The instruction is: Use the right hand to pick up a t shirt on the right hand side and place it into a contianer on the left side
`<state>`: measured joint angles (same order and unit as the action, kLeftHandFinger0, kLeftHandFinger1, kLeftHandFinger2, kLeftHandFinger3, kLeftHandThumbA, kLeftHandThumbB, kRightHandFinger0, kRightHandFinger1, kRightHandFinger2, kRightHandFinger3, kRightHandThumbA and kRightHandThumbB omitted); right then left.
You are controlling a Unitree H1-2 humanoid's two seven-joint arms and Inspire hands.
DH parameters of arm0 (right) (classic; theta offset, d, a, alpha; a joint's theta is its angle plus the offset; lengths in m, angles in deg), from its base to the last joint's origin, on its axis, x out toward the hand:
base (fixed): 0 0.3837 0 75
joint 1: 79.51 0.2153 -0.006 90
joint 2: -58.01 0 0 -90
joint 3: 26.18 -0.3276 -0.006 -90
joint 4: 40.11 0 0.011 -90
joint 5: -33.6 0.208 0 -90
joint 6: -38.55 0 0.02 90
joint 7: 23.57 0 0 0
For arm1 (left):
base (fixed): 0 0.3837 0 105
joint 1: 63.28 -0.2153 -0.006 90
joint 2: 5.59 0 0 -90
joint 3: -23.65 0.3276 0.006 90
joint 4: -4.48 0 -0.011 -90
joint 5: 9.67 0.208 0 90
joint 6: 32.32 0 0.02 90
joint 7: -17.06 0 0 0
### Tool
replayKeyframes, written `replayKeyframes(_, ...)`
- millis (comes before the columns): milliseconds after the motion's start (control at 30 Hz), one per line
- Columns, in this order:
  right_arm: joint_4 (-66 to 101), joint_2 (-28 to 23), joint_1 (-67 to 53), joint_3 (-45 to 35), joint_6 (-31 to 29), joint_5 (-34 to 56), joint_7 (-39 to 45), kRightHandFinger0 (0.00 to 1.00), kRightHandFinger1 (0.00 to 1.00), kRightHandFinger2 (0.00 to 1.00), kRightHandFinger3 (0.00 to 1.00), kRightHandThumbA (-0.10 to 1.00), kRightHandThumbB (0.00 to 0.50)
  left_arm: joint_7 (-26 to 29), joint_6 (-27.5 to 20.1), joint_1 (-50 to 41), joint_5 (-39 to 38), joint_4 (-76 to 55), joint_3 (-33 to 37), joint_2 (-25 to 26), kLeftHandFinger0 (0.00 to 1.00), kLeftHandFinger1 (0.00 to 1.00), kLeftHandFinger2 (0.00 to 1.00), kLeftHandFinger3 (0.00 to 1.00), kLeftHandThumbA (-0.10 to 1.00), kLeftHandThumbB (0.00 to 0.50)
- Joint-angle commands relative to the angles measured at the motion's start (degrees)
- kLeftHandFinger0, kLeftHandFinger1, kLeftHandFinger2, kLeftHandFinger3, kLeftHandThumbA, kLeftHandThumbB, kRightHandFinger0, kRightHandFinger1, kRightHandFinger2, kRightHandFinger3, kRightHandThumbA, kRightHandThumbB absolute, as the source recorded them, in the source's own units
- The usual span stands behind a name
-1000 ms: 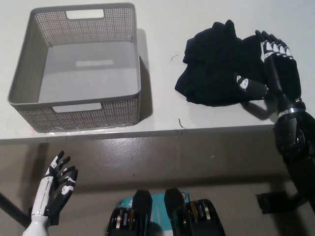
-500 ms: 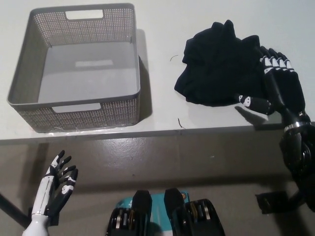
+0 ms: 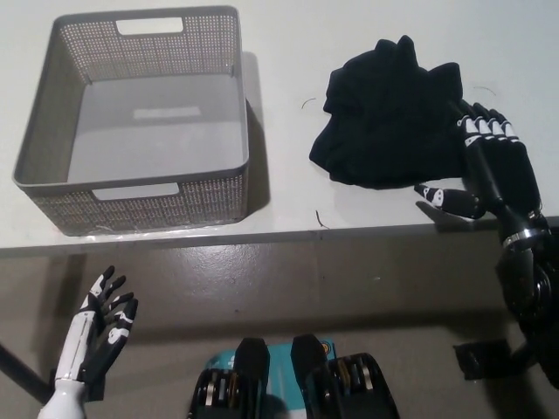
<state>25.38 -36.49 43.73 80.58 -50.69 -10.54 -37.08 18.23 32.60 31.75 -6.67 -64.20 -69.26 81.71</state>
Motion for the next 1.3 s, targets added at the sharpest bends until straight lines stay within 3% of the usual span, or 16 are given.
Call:
replayKeyframes(0,-2.5,0.3,5.4,0.5,0.7,-1.0,-0.1,1.0,1.0,1.0,1.0,0.97,0.431,-0.8,-1.8,1.6,-0.3,-1.0,0.3,1.3,0.74,0.82,0.93,1.0,0.73,0.268)
replayKeyframes(233,-10.5,2.7,11.5,1.1,0.7,-0.4,-1.6,1.0,1.0,1.0,1.0,0.92,0.423,-1.5,-1.8,2.6,0.1,-0.9,0.7,1.5,0.75,0.84,0.94,1.0,0.73,0.264)
replayKeyframes(467,-17.2,5.3,14.8,1.4,0.2,0.3,-3.2,1.0,1.0,1.0,1.0,0.97,0.429,-1.2,-1.8,3.1,1.0,-0.9,1.3,1.3,0.76,0.84,0.93,1.0,0.72,0.251)
replayKeyframes(633,-22.4,7.1,16.6,1.3,-0.5,1.0,-5.5,1.0,1.0,1.0,1.0,0.97,0.432,-2.4,-1.8,4.0,-0.2,-0.7,1.5,1.5,0.77,0.84,0.93,1.0,0.72,0.273)
replayKeyframes(967,-29.2,8.7,17.4,0.5,-1.0,3.4,-7.3,1.0,1.0,1.0,1.0,0.99,0.428,-2.3,-1.8,4.9,0.1,-0.9,1.5,1.6,0.76,0.84,0.93,1.0,0.71,0.255)
replayKeyframes(1133,-33.8,9.2,17.7,0.5,-2.0,4.5,-9.8,1.0,1.0,1.0,1.0,0.8,0.407,-2.3,-1.8,4.8,-0.4,-0.9,1.2,1.4,0.75,0.84,0.92,1.0,0.7,0.257)
replayKeyframes(1200,-36.2,9.5,17.8,-1.2,-6.3,6.6,-14.5,1.0,1.0,1.0,1.0,0.27,0.347,-2.0,-1.8,4.9,0.2,-0.6,1.4,1.3,0.75,0.84,0.92,1.0,0.71,0.254)
replayKeyframes(1233,-37.6,9.9,17.9,-2.7,-8.4,8.0,-17.8,1.0,1.0,1.0,0.98,-0.03,0.168,-2.4,-1.8,4.9,-0.1,-0.7,1.5,1.3,0.76,0.84,0.93,1.0,0.71,0.264)
replayKeyframes(1267,-38.9,10.2,18.2,-3.8,-11.1,9.4,-19.6,0.47,0.59,0.53,0.47,-0.1,0.061,-2.6,-1.8,4.8,-0.3,-0.7,1.4,1.3,0.76,0.85,0.93,1.0,0.71,0.26)
